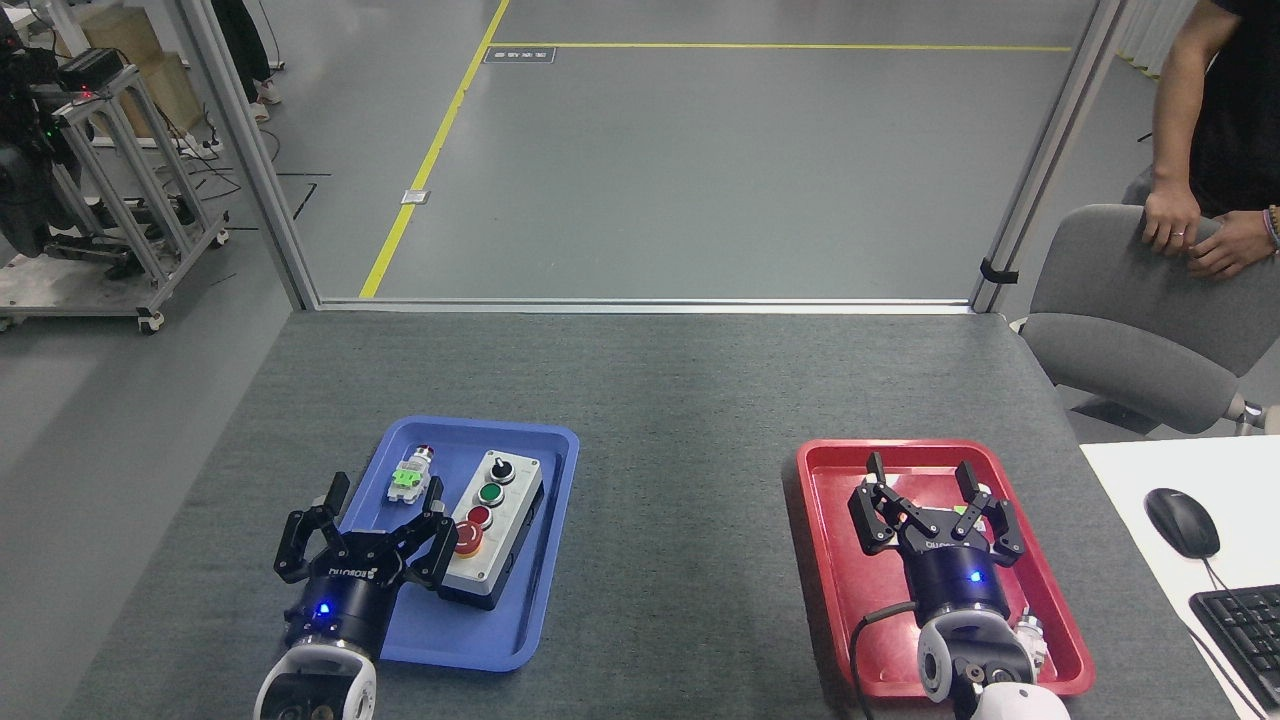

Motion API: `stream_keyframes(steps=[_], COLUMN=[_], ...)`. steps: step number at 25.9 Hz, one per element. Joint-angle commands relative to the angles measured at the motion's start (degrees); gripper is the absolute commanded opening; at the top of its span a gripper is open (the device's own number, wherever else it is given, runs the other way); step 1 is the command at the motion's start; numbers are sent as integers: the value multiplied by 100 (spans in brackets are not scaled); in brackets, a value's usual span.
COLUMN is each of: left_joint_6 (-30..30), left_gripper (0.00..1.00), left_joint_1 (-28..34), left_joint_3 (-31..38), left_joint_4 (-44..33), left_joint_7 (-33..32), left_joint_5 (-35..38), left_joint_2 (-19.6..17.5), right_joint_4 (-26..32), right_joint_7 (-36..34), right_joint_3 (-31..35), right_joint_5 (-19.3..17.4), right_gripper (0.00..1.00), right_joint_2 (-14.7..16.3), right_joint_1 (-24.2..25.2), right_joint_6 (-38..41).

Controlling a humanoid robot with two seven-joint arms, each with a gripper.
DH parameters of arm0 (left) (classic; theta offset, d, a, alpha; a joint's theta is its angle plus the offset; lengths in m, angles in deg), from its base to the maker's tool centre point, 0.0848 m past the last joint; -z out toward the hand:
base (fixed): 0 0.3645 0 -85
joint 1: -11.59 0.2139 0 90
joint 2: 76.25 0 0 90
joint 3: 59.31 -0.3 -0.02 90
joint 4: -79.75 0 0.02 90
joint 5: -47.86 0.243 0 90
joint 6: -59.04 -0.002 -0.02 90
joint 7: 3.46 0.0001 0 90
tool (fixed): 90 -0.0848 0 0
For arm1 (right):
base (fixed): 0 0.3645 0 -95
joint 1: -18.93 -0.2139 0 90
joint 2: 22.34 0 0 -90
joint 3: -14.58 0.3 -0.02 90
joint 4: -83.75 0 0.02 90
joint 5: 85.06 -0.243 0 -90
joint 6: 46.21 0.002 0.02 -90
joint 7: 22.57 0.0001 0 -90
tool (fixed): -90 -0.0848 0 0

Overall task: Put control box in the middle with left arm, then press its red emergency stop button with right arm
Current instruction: 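Lower the left gripper onto the gray control box in the blue tray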

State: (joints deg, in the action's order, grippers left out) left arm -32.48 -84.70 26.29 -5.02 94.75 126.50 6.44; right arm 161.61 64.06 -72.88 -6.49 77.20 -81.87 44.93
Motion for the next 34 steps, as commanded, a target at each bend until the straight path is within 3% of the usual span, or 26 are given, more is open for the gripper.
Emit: stream_keyframes(steps=[1,11,16,20,25,34], left_joint_6=[-24,99,899,1172,1163,1075], left_gripper=[99,99,99,99,99,99], left_joint_1=[22,171,699,875,664,-233], left_joint_3=[0,26,9,-141,-273,-299], left_joint_4=[-13,-145,-224,49,708,2000], left_joint_7=[75,171,347,409,400,373], left_joint_5=[47,-50,64,205,759,785], left_joint_2=[2,-25,-69,-77,-16,28], right_joint_4=[2,-7,-7,-7,-7,-16], right_joint_7=[-14,-14,-14,-14,-14,-14], right_joint_3=[0,0,0,0,0,0], right_joint_5=[0,0,0,0,0,0], right_gripper=[100,100,100,100,100,100], right_joint_2=[-5,-5,-40,-66,-84,-84], right_joint_1=[-27,-27,-27,-36,-53,-71], right_joint_6=[1,1,1,1,1,1])
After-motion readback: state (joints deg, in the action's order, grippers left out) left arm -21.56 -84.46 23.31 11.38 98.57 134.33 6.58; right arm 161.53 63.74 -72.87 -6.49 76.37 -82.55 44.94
